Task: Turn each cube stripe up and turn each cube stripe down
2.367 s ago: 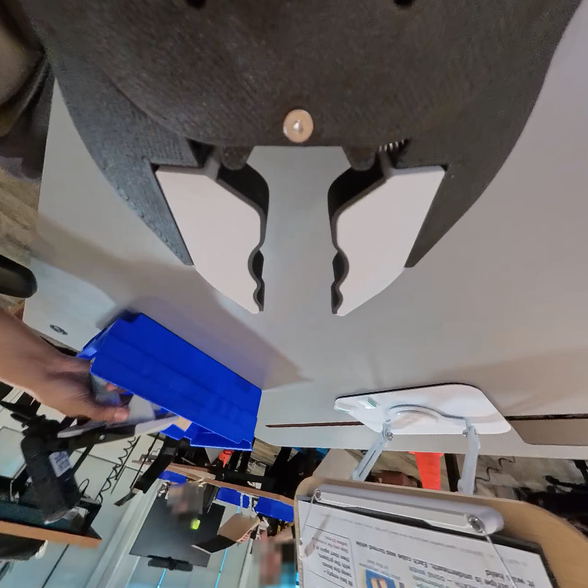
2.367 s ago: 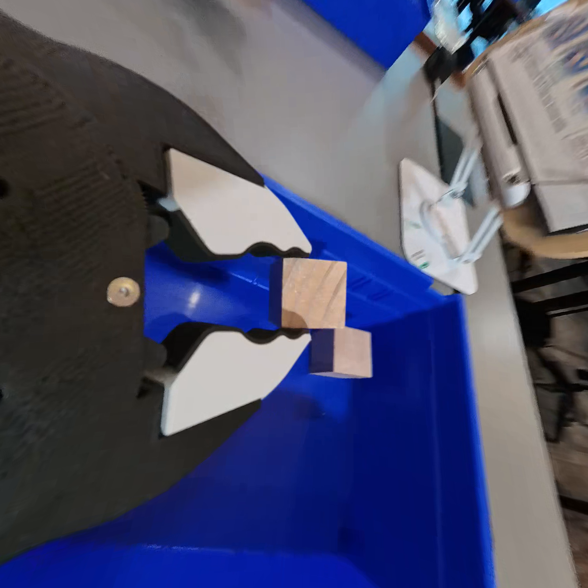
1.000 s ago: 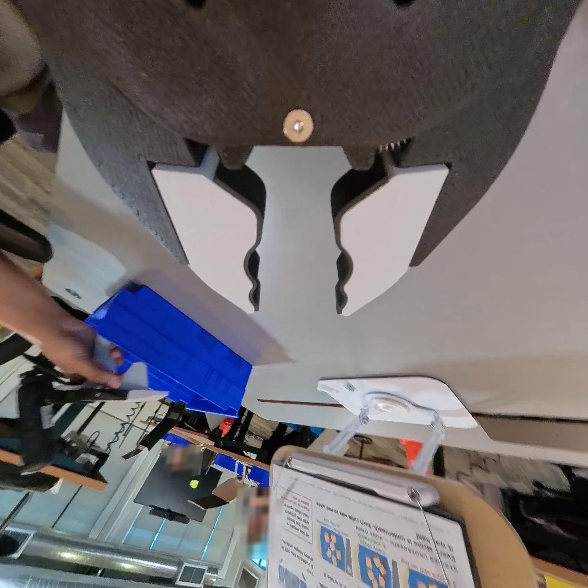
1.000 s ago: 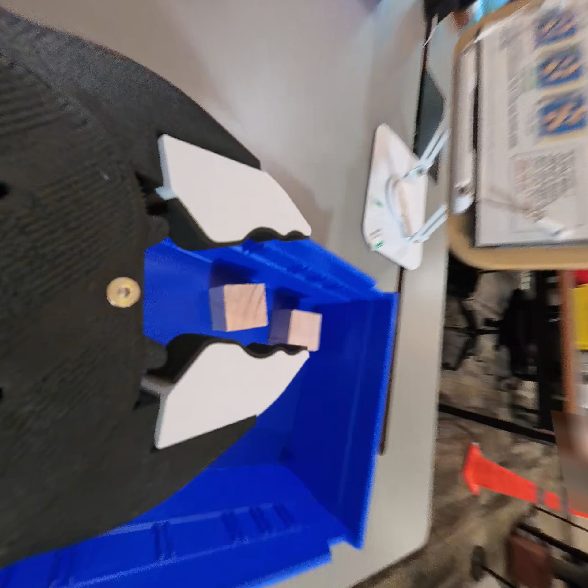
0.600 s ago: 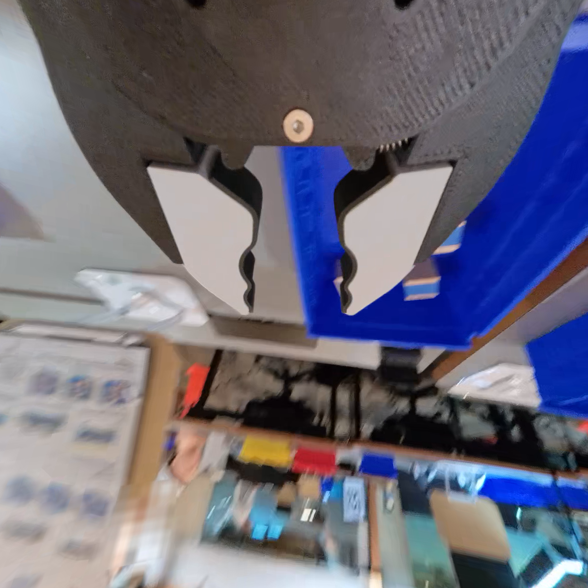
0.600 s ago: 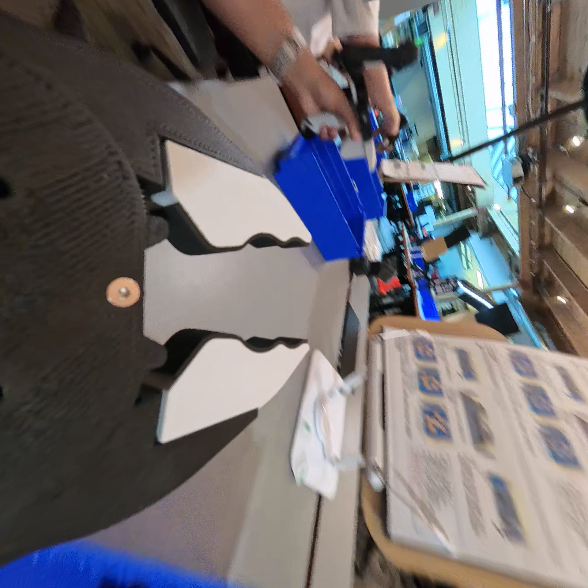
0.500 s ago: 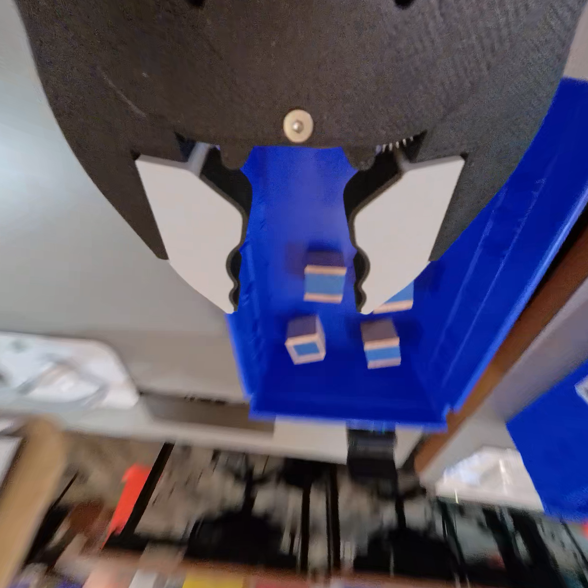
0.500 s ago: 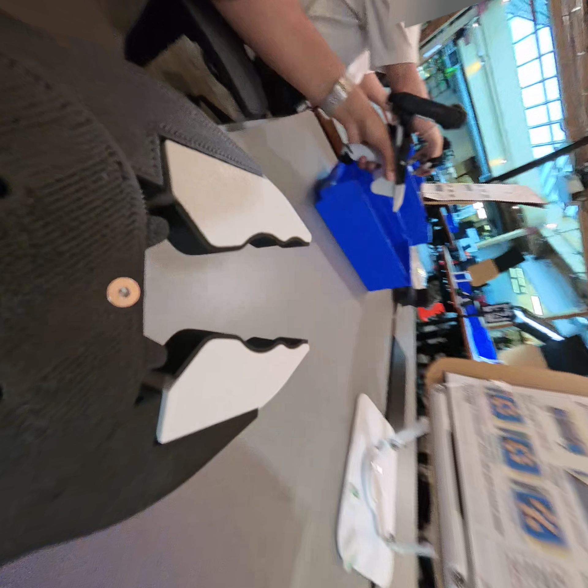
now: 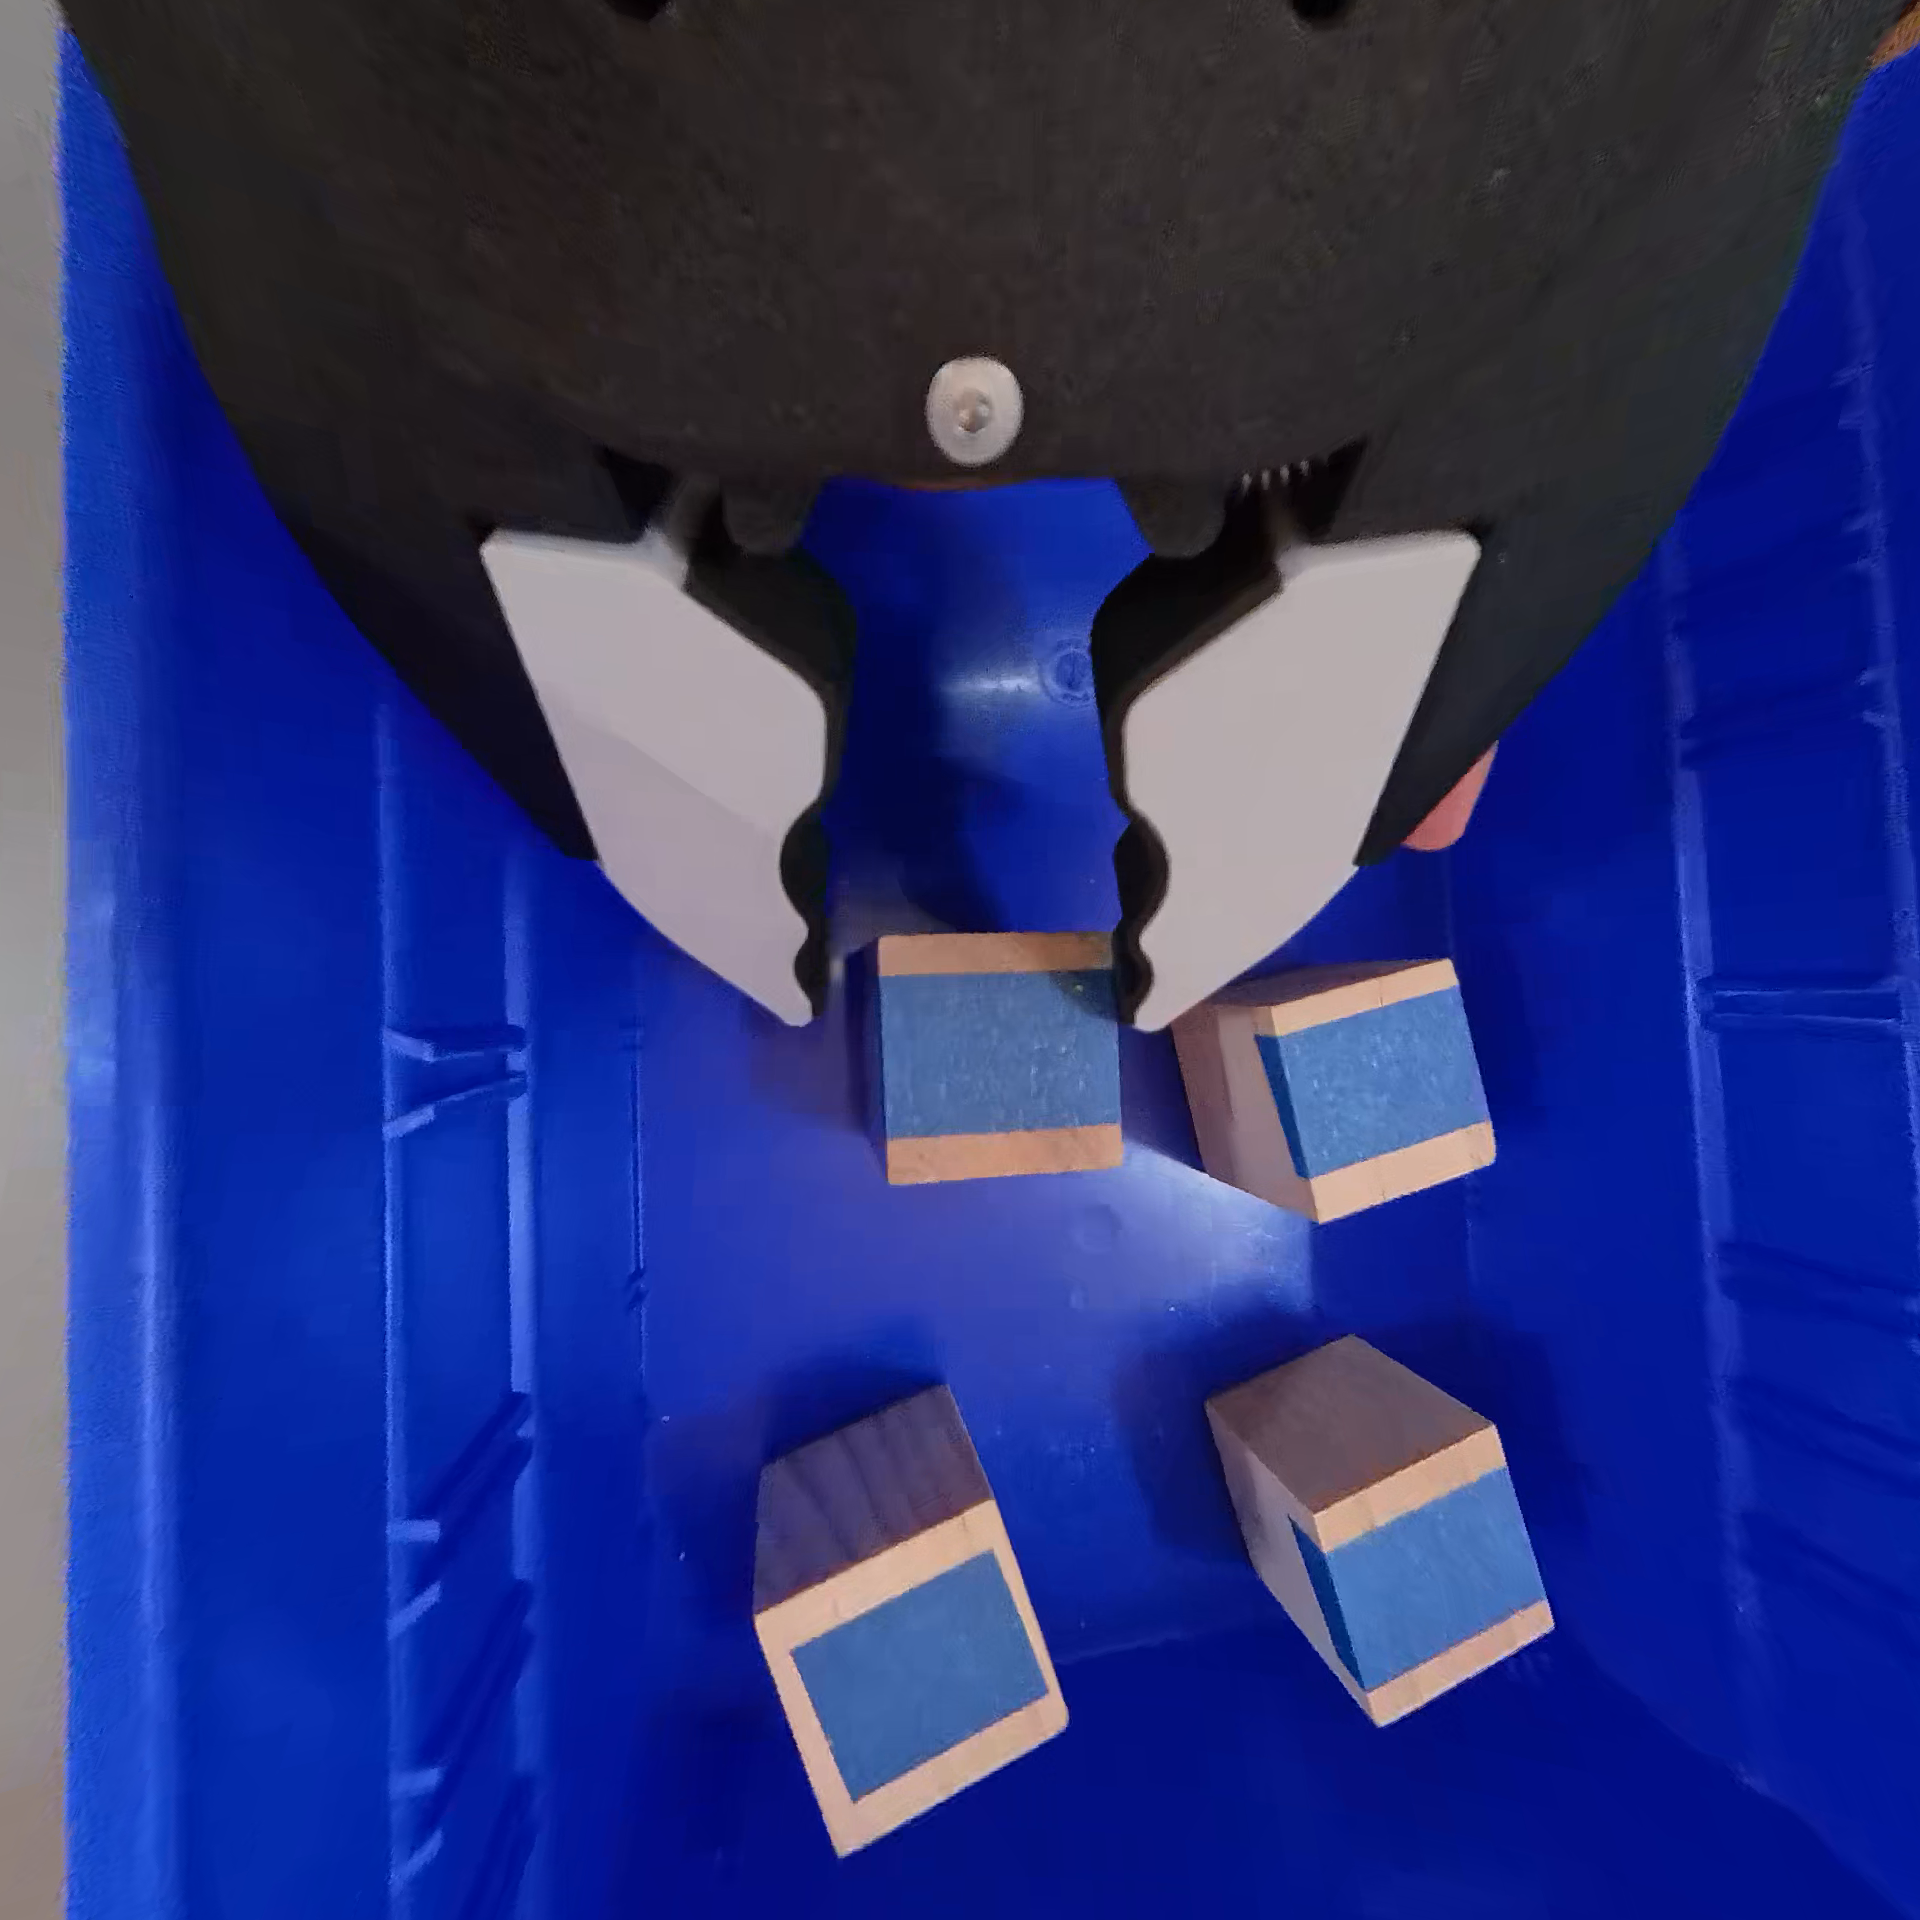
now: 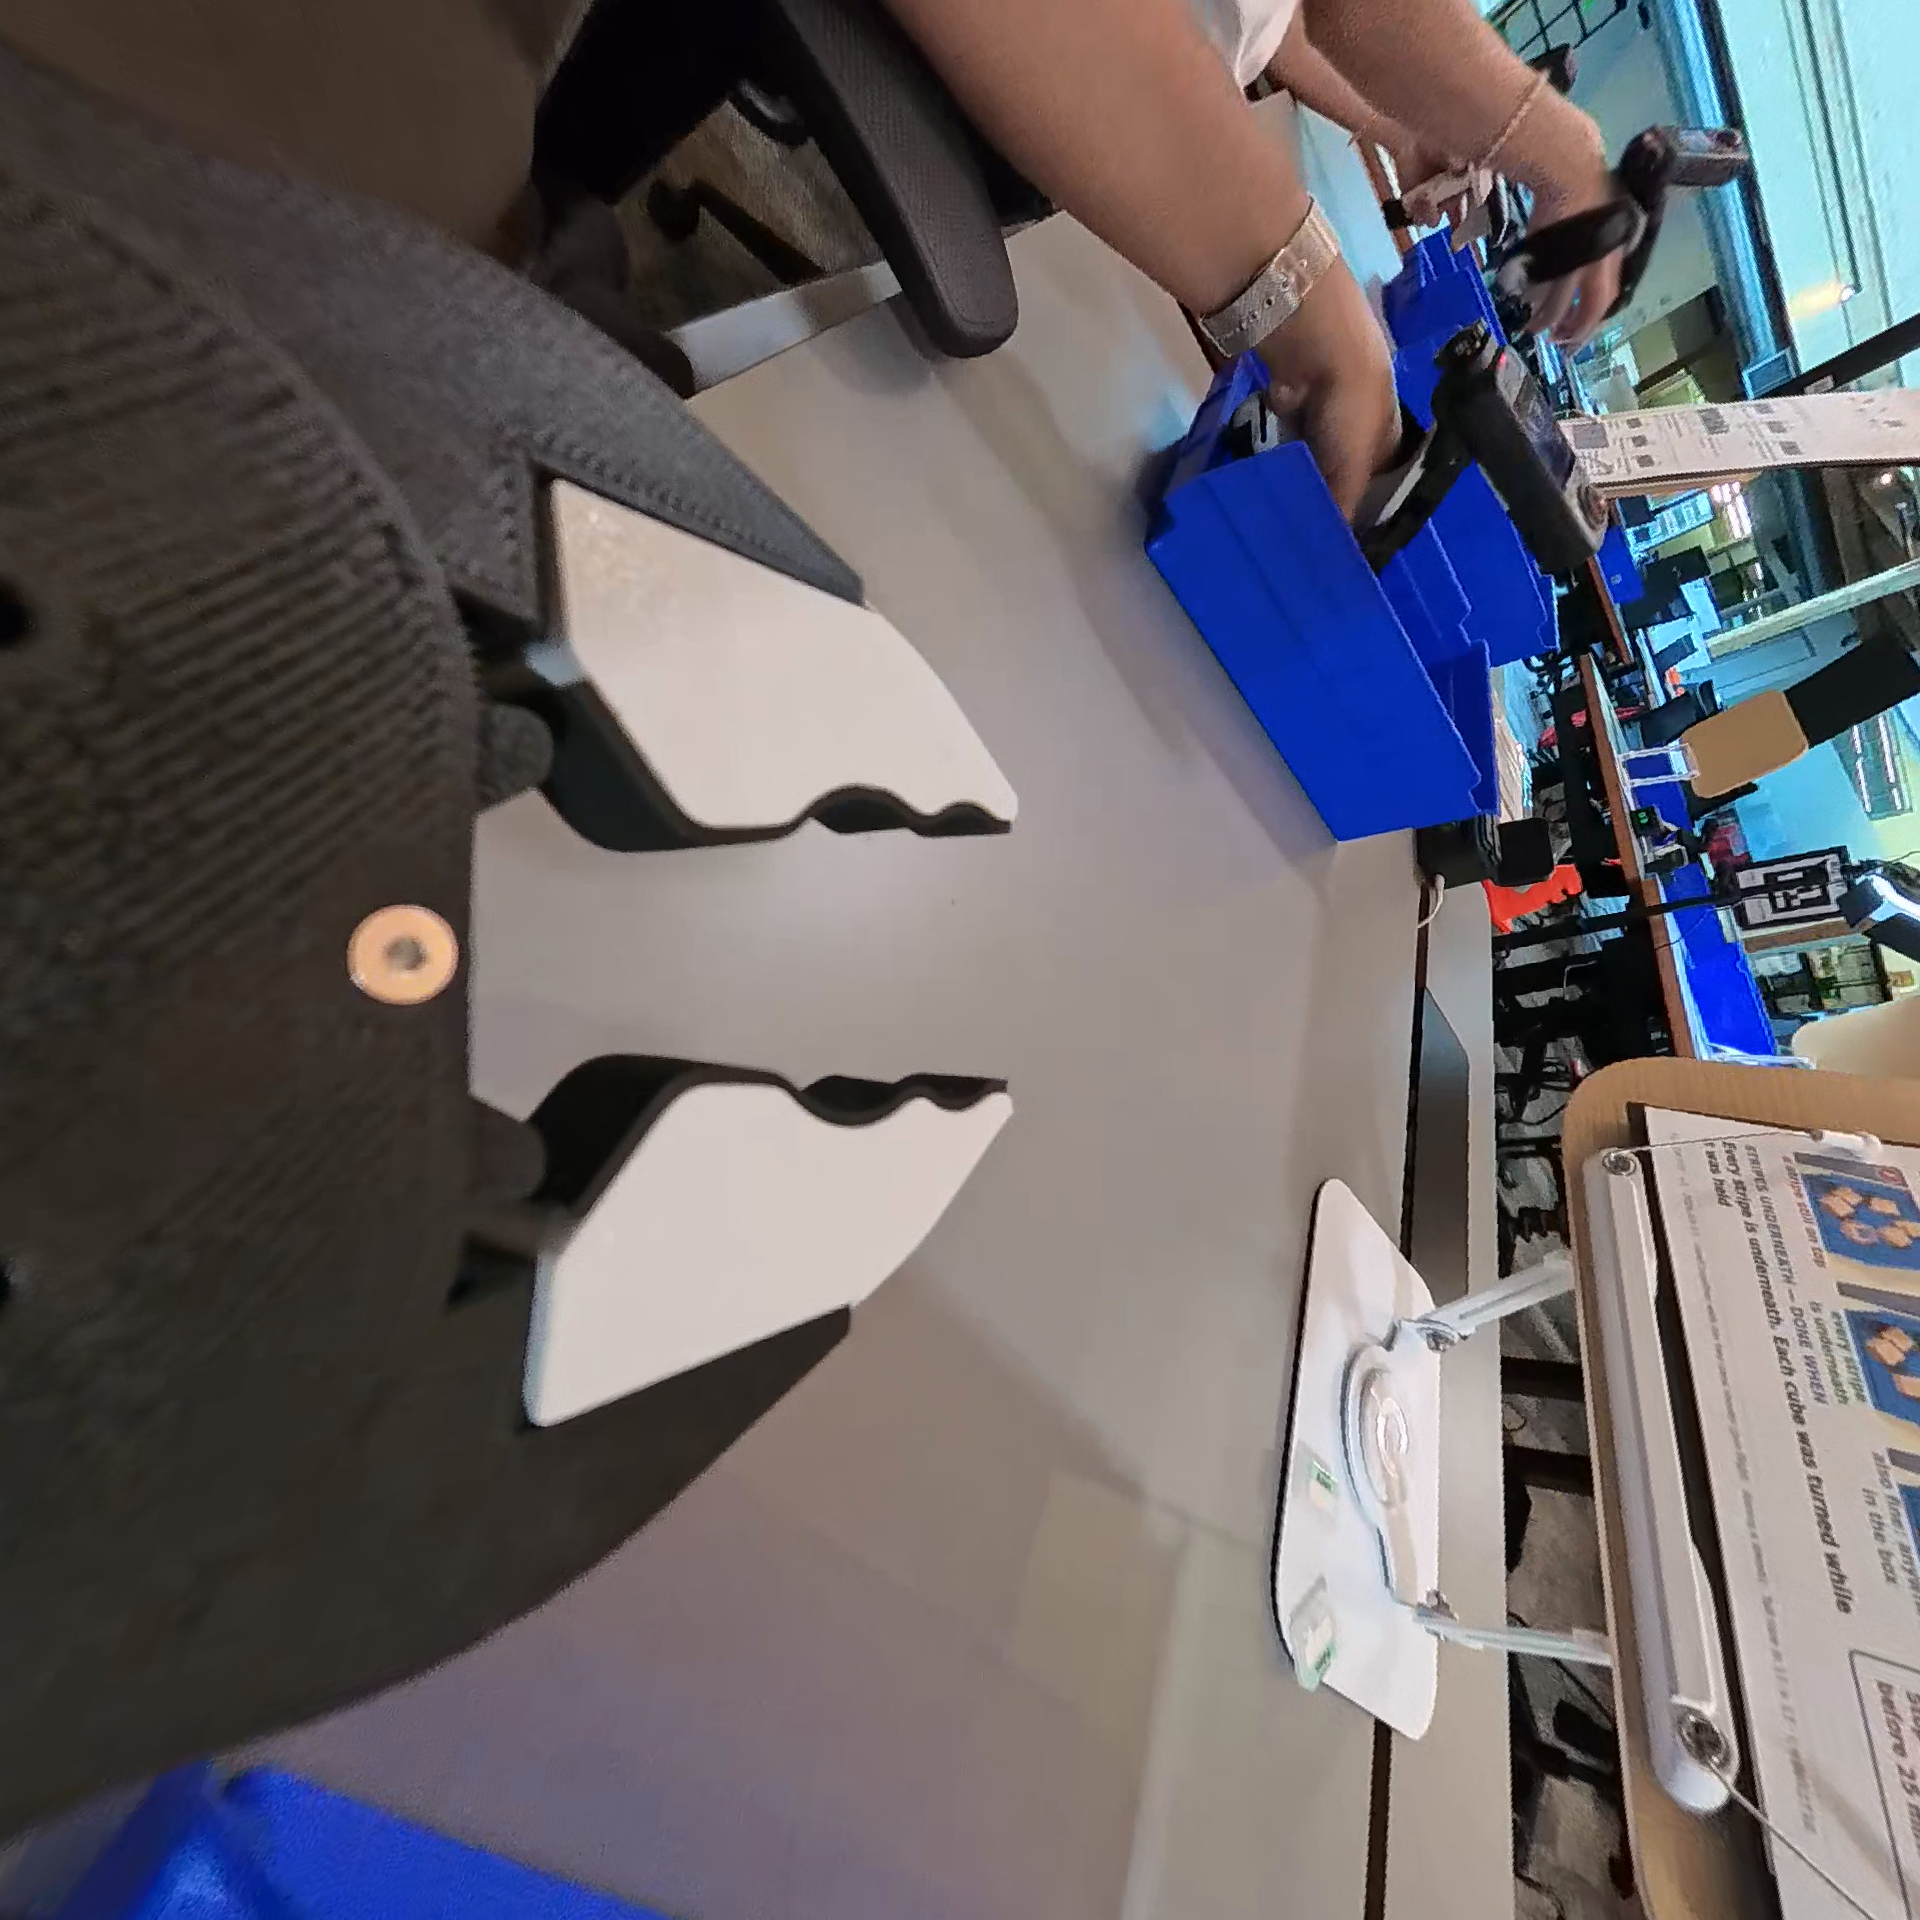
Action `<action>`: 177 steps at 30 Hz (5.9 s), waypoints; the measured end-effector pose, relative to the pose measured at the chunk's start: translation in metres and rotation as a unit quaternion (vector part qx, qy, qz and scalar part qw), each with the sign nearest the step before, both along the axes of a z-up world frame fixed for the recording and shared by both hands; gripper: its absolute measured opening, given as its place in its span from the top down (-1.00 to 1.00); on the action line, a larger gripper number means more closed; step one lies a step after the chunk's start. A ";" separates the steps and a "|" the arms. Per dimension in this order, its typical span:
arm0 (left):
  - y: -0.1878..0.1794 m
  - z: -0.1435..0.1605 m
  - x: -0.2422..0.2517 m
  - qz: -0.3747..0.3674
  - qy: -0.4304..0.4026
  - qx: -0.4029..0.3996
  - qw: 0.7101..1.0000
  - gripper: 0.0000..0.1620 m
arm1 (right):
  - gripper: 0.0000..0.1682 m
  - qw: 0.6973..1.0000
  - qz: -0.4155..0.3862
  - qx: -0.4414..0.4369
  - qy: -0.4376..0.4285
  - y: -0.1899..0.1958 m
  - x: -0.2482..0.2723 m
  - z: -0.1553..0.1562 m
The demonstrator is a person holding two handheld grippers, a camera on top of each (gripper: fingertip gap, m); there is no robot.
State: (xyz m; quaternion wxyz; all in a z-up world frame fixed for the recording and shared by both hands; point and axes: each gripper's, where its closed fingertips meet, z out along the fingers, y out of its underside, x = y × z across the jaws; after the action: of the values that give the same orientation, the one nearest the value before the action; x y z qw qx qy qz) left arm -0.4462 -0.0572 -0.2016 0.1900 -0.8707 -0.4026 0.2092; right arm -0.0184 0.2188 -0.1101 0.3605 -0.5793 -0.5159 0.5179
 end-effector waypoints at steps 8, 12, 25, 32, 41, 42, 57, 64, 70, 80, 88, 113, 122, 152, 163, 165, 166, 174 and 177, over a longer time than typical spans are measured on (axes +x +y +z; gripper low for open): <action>-0.003 0.010 0.005 -0.006 0.025 0.015 1.000 0.44 | 0.47 0.999 0.020 -0.039 -0.003 -0.003 -0.005 -0.003; -0.011 0.034 0.002 0.001 0.074 0.032 0.997 0.44 | 0.47 0.999 0.033 -0.036 -0.009 -0.006 -0.011 -0.006; 0.025 0.153 0.049 -0.054 0.191 0.214 0.956 0.45 | 0.47 0.995 0.084 -0.038 -0.024 -0.026 -0.026 -0.013; 0.050 0.173 0.082 -0.100 0.175 0.265 0.943 0.45 | 0.47 0.994 0.093 -0.040 -0.026 -0.028 -0.028 -0.013; 0.059 0.176 0.092 -0.110 0.135 0.325 0.929 0.45 | 0.47 0.994 0.095 -0.041 -0.028 -0.028 -0.028 -0.014; 0.059 0.176 0.092 -0.110 0.130 0.333 0.928 0.45 | 0.47 0.994 0.096 -0.042 -0.029 -0.028 -0.028 -0.014; 0.066 0.174 0.097 -0.117 0.109 0.355 0.921 0.45 | 0.47 0.993 0.101 -0.049 -0.037 -0.030 -0.028 -0.018; 0.070 0.179 0.101 -0.122 0.104 0.373 0.914 0.45 | 0.46 0.993 0.102 -0.055 -0.039 -0.029 -0.028 -0.018; 0.077 0.182 0.109 -0.130 0.074 0.412 0.899 0.45 | 0.46 0.992 0.103 -0.056 -0.040 -0.030 -0.028 -0.019; 0.118 0.191 0.147 -0.197 0.024 0.504 0.841 0.45 | 0.51 0.994 0.097 -0.050 -0.021 -0.027 -0.028 -0.012; 0.183 0.179 0.227 -0.276 -0.088 0.607 0.740 0.46 | 0.49 0.993 0.101 -0.052 -0.029 -0.028 -0.029 -0.015; 0.218 0.139 0.299 -0.307 -0.255 0.647 0.650 0.46 | 0.49 0.992 0.103 -0.065 -0.038 -0.027 -0.029 -0.019; 0.220 0.139 0.311 -0.327 -0.270 0.639 0.642 0.46 | 0.49 0.992 0.103 -0.065 -0.038 -0.027 -0.029 -0.019; 0.249 0.122 0.398 -0.208 -0.523 0.669 0.485 0.44 | 0.43 0.984 0.028 0.148 0.093 -0.027 -0.027 0.028; 0.237 0.127 0.400 -0.273 -0.500 0.660 0.490 0.42 | 0.45 0.972 -0.137 0.170 0.086 0.086 0.023 0.078; 0.238 0.126 0.400 -0.276 -0.501 0.659 0.489 0.42 | 0.45 0.970 -0.188 0.140 0.065 0.131 0.040 0.067; 0.238 0.125 0.400 -0.275 -0.506 0.657 0.487 0.42 | 0.45 0.971 -0.206 0.108 0.047 0.150 0.047 0.058; 0.239 0.119 0.405 -0.277 -0.528 0.643 0.481 0.42 | 0.45 0.961 -0.229 -0.041 -0.150 0.207 0.070 -0.035; 0.240 0.116 0.404 -0.278 -0.528 0.639 0.484 0.42 | 0.45 0.955 -0.216 -0.003 -0.202 0.202 0.068 -0.049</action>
State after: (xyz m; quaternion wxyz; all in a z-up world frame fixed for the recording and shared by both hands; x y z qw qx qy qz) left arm -0.0420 0.1827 -0.0858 0.4941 -0.5229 -0.1867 -0.6690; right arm 0.0500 0.4213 -0.1593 0.3502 -0.7706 -0.4389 0.3013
